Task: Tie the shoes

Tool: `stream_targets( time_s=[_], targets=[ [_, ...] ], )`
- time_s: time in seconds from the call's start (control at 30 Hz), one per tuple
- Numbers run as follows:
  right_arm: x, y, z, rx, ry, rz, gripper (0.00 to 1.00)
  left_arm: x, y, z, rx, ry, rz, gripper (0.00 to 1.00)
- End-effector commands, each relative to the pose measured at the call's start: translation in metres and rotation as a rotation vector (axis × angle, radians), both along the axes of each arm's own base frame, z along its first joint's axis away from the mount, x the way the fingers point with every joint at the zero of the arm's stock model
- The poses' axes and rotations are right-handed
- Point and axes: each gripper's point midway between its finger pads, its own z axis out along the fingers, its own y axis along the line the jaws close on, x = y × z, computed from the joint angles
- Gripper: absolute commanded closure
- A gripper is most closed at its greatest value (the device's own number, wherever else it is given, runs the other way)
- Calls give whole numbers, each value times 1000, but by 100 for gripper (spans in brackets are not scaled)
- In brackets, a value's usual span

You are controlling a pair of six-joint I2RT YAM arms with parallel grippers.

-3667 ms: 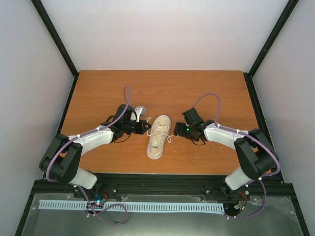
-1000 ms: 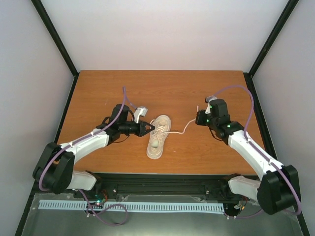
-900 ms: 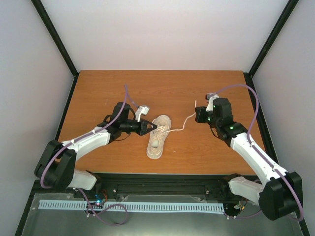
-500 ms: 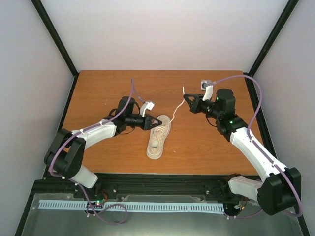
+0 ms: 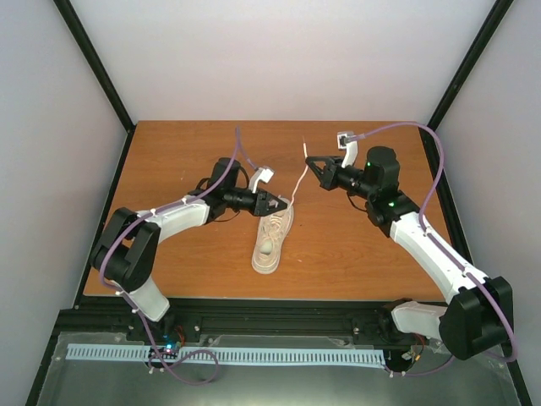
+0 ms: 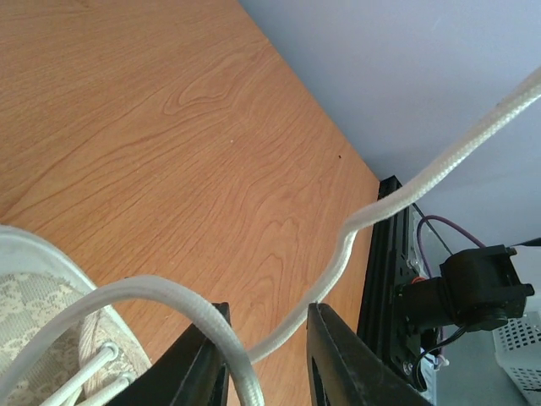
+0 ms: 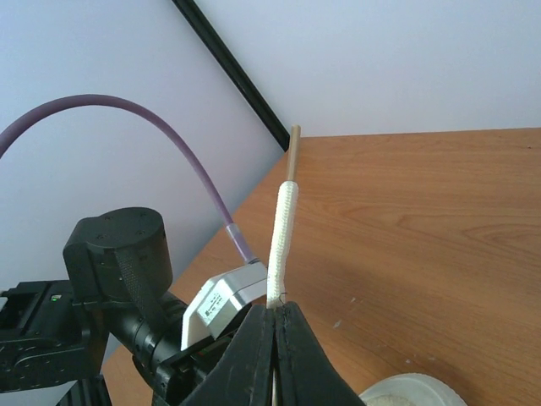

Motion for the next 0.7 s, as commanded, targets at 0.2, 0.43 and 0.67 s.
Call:
stream_targets(
  time_s=[0.2, 0.43, 0.67],
  targets=[
    [0, 9, 20, 27, -52, 29, 97, 0, -19, 19, -29, -61, -78, 59],
    [-3, 11, 23, 28, -57, 43, 97, 2, -28, 18, 8, -77, -80, 54],
    [-4, 12, 20, 20, -49, 51, 97, 4, -32, 17, 22, -83, -72, 63]
  ],
)
